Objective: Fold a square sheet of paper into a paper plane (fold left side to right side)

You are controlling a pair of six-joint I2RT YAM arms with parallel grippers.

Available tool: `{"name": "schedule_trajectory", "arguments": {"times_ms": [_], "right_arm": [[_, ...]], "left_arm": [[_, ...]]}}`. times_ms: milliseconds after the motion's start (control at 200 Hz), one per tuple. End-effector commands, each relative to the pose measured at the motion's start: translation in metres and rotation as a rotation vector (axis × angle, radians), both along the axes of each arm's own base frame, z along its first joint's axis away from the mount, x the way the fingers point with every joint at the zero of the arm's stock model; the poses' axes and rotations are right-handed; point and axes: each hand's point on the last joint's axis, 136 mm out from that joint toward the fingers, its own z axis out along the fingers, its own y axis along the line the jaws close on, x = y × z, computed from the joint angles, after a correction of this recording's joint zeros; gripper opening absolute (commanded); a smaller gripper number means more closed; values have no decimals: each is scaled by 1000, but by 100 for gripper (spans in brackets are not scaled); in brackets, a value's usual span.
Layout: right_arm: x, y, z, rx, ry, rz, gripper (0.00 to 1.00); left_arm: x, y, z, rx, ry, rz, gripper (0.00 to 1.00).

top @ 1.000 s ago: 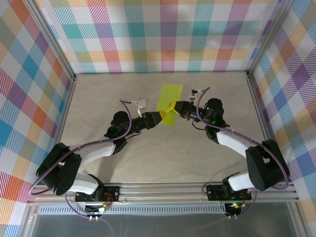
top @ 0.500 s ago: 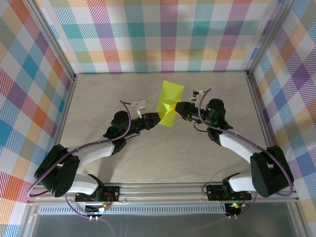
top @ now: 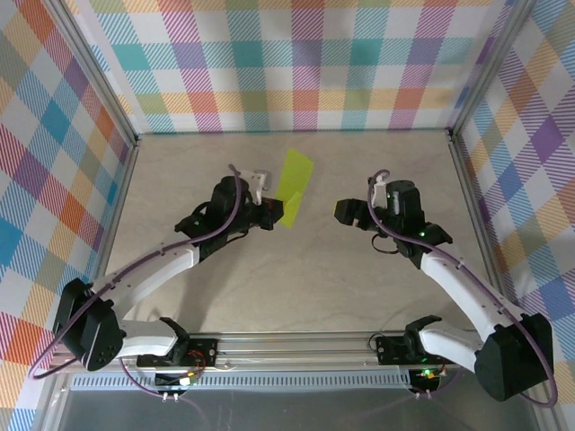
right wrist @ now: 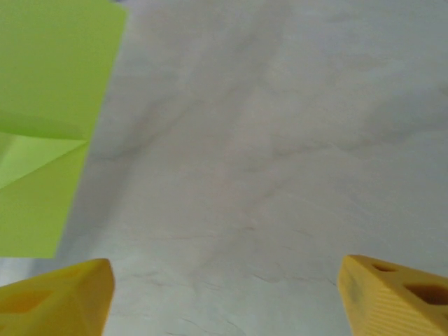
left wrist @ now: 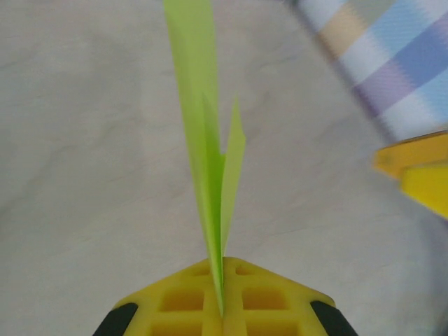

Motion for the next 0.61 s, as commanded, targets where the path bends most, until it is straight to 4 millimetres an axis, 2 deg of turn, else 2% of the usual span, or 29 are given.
{"name": "schedule_trajectory", "arguments": {"times_ms": [0, 65, 215, 305, 465, 600], "right_arm": [[-5, -33, -4, -178, -12, -67, 93], [-5, -42, -4, -198, -20, -106, 100], [-7, -62, -4, -226, -27, -199, 99], [-9, -72, -5, -234, -27, -243, 99], [-10, -82, -8, -229, -17, -286, 99], [-9, -80, -9, -180, -10, -286, 99]], "left_arm": [[-4, 56, -36, 528, 0, 94, 0], [-1, 61, -38, 638, -11, 137, 0], [-5, 68, -54, 791, 12, 220, 0], [-15, 71, -65, 878, 26, 265, 0], [-37, 61, -92, 1029, 48, 269, 0], [-50, 50, -115, 1051, 99, 261, 0]]}}
